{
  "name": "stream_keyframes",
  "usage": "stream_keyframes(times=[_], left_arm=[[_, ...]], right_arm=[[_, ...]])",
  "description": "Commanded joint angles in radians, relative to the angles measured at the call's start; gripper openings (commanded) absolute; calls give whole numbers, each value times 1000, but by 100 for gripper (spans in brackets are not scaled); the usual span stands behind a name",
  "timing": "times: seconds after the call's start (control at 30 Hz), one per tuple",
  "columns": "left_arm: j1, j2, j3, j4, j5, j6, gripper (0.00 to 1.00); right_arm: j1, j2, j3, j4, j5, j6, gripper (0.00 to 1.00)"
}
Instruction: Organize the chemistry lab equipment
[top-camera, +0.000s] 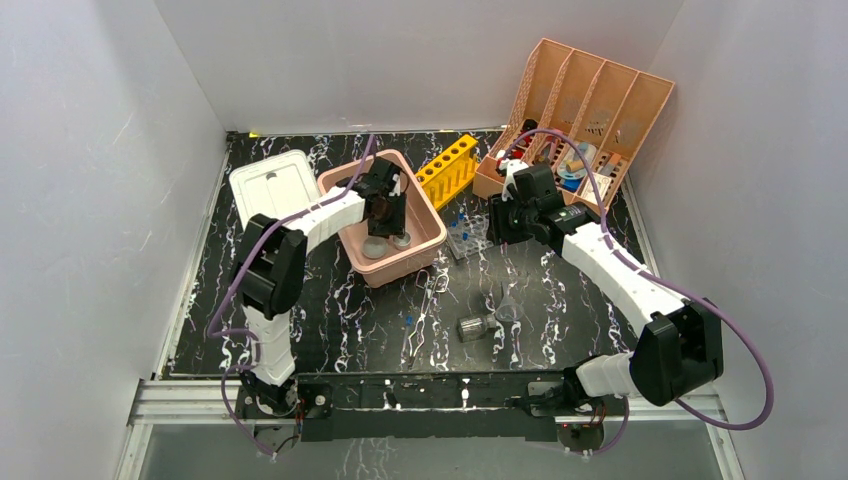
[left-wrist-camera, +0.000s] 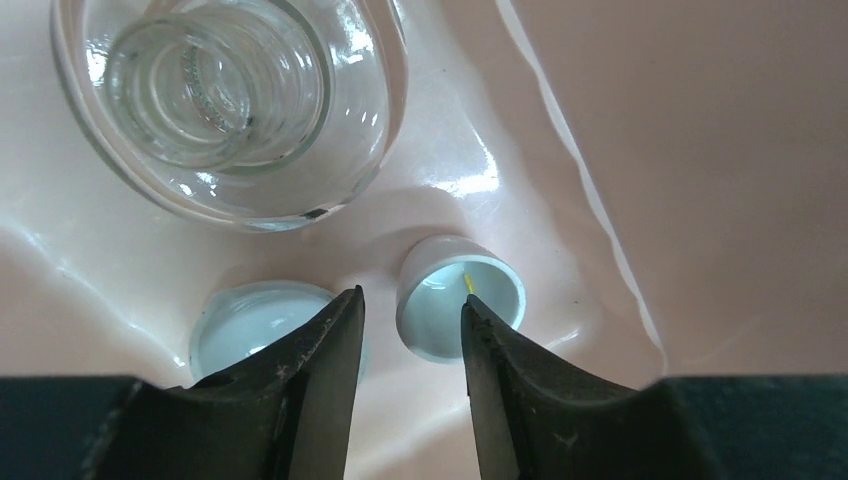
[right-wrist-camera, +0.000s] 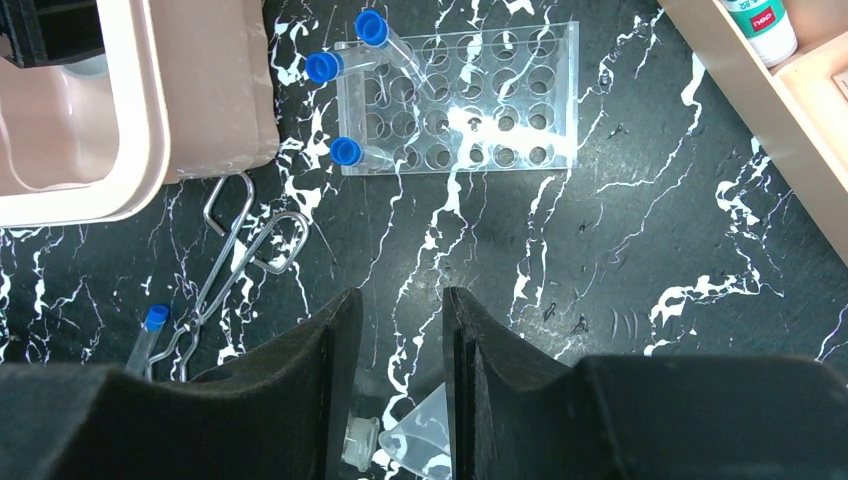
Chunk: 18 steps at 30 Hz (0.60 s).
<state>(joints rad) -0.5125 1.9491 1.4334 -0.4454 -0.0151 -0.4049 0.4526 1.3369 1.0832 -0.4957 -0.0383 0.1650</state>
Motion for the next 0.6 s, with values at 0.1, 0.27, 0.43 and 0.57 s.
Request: stream_keyframes(times=[0.1, 0.27, 0.43, 0.57], left_arm=[[2, -119, 55, -60, -38, 32, 43], [2, -171, 44, -70, -70, 37, 45], [2, -217, 53, -94, -96, 42, 46], [2, -256, 55, -104, -105, 42, 44]], right_arm=[[-5, -14, 4, 35, -13, -4, 46], [-5, -17, 3, 33, -15, -2, 46], [-5, -25, 6, 12, -7, -18, 47], [-5, -54, 0, -15, -24, -16, 45]])
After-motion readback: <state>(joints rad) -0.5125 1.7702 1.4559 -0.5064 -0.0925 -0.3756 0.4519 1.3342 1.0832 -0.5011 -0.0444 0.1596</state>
